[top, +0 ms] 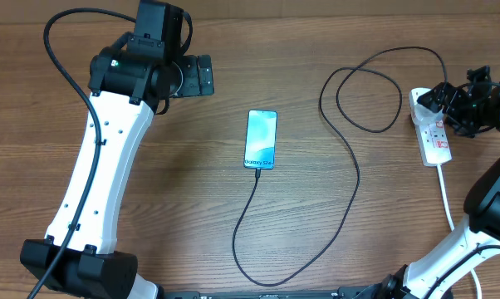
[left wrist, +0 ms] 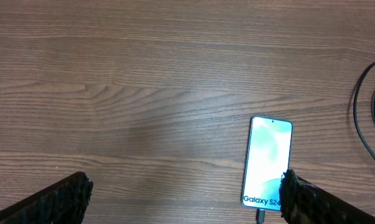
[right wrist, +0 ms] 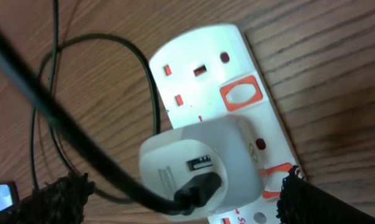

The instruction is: Plug charger to phone and switch on socket

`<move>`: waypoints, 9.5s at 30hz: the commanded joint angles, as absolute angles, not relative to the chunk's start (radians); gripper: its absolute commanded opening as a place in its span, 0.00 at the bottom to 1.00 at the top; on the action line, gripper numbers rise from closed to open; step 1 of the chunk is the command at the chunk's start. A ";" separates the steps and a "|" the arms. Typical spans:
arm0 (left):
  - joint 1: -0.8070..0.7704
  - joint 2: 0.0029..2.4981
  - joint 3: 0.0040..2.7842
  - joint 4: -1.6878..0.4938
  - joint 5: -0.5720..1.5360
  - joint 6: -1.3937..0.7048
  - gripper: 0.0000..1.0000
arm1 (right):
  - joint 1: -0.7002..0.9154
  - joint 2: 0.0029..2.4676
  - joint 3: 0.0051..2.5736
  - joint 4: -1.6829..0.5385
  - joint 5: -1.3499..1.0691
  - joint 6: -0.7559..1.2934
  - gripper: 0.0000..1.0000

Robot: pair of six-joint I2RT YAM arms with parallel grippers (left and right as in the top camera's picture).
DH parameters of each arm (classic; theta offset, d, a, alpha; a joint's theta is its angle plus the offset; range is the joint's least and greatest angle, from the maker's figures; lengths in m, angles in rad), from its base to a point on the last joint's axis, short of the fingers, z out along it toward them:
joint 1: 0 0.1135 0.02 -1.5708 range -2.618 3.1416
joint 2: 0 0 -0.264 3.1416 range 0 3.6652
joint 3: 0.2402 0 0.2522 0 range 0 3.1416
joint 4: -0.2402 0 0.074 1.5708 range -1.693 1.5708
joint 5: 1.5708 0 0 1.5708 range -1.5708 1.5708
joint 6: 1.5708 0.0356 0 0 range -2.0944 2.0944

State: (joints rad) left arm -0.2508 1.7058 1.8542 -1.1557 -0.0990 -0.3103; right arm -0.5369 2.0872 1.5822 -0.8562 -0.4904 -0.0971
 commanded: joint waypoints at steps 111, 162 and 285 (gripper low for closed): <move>-0.251 1.713 1.856 -1.155 -0.112 -0.291 1.00 | -0.527 1.519 1.653 -1.247 -0.404 0.008 1.00; -0.249 1.711 1.855 -1.156 -0.114 -0.291 1.00 | -0.524 1.504 1.650 -1.247 -0.404 0.007 1.00; -0.077 0.003 0.006 -0.075 -0.103 -0.123 1.00 | -0.524 1.504 1.650 -1.247 -0.404 0.007 1.00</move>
